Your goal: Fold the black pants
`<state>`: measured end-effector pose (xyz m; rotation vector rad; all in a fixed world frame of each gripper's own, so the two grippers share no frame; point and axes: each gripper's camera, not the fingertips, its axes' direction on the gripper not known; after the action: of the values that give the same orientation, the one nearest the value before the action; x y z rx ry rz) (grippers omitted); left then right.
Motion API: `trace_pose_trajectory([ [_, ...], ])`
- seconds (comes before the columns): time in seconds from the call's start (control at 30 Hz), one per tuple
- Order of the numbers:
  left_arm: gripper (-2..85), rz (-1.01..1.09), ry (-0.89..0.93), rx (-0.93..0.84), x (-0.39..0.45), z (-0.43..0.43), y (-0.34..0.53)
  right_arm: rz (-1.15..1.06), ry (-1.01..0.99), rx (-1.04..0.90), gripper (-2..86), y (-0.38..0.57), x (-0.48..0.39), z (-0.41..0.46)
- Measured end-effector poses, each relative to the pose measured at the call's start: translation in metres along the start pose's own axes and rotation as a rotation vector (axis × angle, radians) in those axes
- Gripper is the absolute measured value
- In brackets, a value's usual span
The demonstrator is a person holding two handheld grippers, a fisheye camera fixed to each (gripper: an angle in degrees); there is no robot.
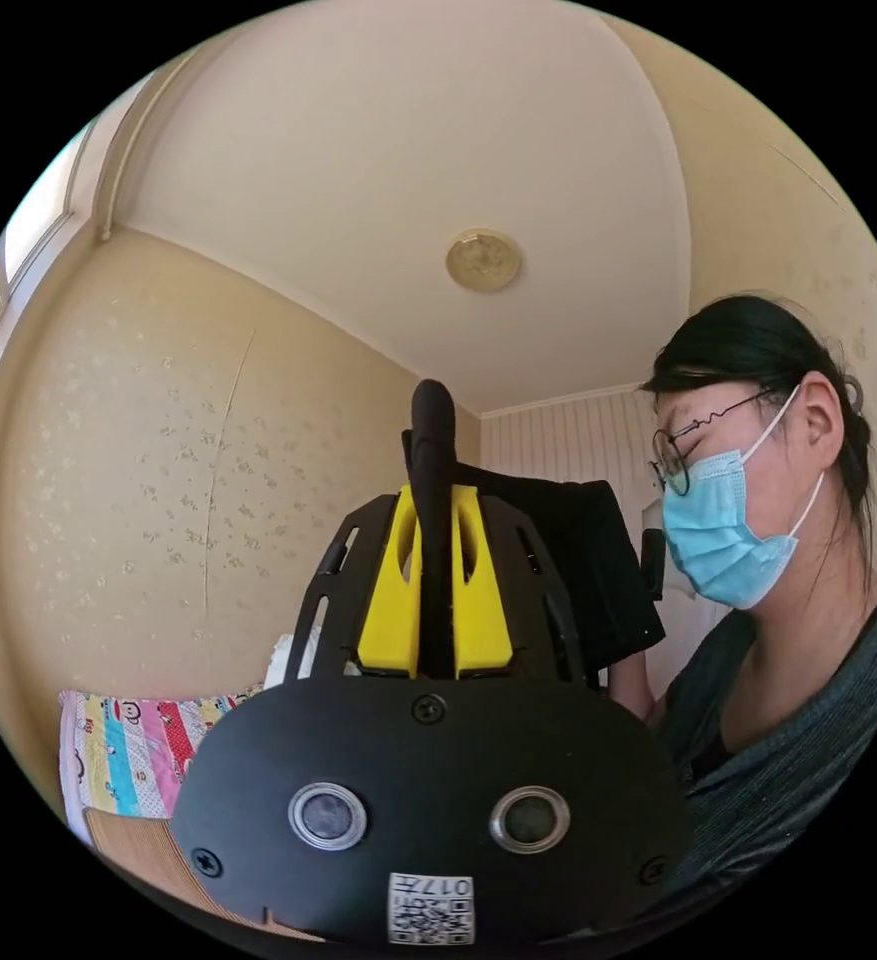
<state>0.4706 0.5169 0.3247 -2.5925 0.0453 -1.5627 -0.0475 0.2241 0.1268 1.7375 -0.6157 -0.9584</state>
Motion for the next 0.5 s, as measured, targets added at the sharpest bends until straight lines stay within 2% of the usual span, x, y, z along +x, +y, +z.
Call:
trace_pose_trajectory([
  [0.07, 4.5, -0.081, -0.145, -0.025, -0.042, 0.026, 0.023, 0.040, 0.070, -0.074, 2.2, -0.006, 0.035, 0.056],
  [0.17, 4.6, -0.154, -0.231, -0.128, -0.134, 0.105, 0.045, 0.186, 0.106, -0.211, 2.4, -0.023, 0.129, 0.198],
  [0.2, 4.7, -0.167, -0.245, -0.158, -0.160, 0.128, 0.049, 0.252, 0.120, -0.279, 2.4, -0.029, 0.175, 0.274],
  [0.23, 4.9, -0.200, -0.266, -0.228, -0.217, 0.176, 0.061, 0.297, 0.139, -0.363, 2.5, -0.027, 0.218, 0.351],
  [0.27, 5.4, -0.273, -0.289, -0.311, -0.281, 0.221, 0.080, 0.309, 0.152, -0.419, 2.6, -0.023, 0.238, 0.388],
  [0.33, 6.2, -0.486, -0.367, -0.459, -0.376, 0.262, 0.123, 0.381, 0.229, -0.711, 2.5, 0.018, 0.307, 0.499],
  [0.37, 6.5, -0.610, -0.431, -0.537, -0.422, 0.266, 0.160, 0.406, 0.216, -0.778, 2.3, 0.033, 0.320, 0.516],
  [0.43, 6.1, -0.686, -0.521, -0.597, -0.456, 0.245, 0.214, 0.419, 0.090, -0.926, 1.6, 0.091, 0.346, 0.542],
  [0.5, 5.5, -0.651, -0.533, -0.648, -0.463, 0.212, 0.272, 0.366, 0.031, -1.002, 1.0, 0.141, 0.344, 0.540],
])
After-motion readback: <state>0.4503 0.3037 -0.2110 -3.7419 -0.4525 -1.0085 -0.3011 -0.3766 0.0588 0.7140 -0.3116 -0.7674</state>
